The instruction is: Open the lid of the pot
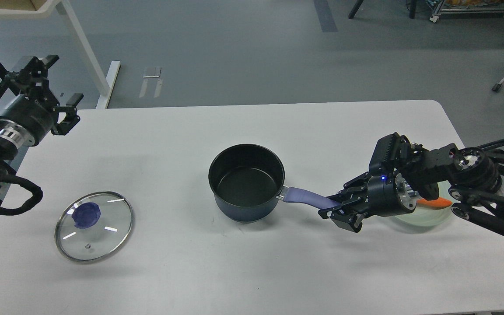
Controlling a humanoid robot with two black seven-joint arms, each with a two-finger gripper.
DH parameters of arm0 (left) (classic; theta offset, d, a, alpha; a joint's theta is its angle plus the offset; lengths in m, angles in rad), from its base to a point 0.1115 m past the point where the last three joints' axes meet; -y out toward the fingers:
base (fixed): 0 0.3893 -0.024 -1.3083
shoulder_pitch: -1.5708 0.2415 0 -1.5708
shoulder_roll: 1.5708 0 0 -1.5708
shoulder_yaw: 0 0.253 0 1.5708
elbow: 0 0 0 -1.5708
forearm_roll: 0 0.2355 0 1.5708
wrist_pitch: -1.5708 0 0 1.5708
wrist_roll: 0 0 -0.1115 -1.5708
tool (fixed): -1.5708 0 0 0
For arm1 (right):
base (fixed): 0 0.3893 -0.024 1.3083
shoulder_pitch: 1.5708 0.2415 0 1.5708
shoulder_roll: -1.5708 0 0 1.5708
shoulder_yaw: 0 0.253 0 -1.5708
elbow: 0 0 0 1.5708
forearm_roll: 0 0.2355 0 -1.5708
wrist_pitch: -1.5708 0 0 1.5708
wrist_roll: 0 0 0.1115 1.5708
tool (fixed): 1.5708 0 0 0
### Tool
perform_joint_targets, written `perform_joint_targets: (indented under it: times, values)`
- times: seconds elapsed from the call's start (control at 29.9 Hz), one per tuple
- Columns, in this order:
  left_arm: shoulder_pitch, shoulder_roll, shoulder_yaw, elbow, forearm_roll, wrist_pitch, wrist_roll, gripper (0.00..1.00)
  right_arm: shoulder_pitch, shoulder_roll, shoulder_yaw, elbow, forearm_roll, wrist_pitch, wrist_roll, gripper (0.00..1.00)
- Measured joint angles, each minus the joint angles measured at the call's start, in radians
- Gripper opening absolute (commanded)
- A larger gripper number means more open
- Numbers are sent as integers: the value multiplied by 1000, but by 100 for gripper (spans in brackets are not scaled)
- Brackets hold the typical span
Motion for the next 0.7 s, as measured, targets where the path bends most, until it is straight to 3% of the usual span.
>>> perform_joint_targets:
  times: [0.13,0.23,0.5,0.7]
  values:
    - [1,-35,-12,66,-49,-80,35,99,0,0,0,0,0,0,0,39]
    - [1,-41,-15,76,-69,-110,53,99,-2,0,0,0,0,0,0,47]
    - [1,-44,-17,78,-79,-129,76,99,-1,-4,9,5,10,-4,0,95]
    - [1,-43,-17,78,-79,-140,77,99,1,-51,60,35,49,-8,0,97]
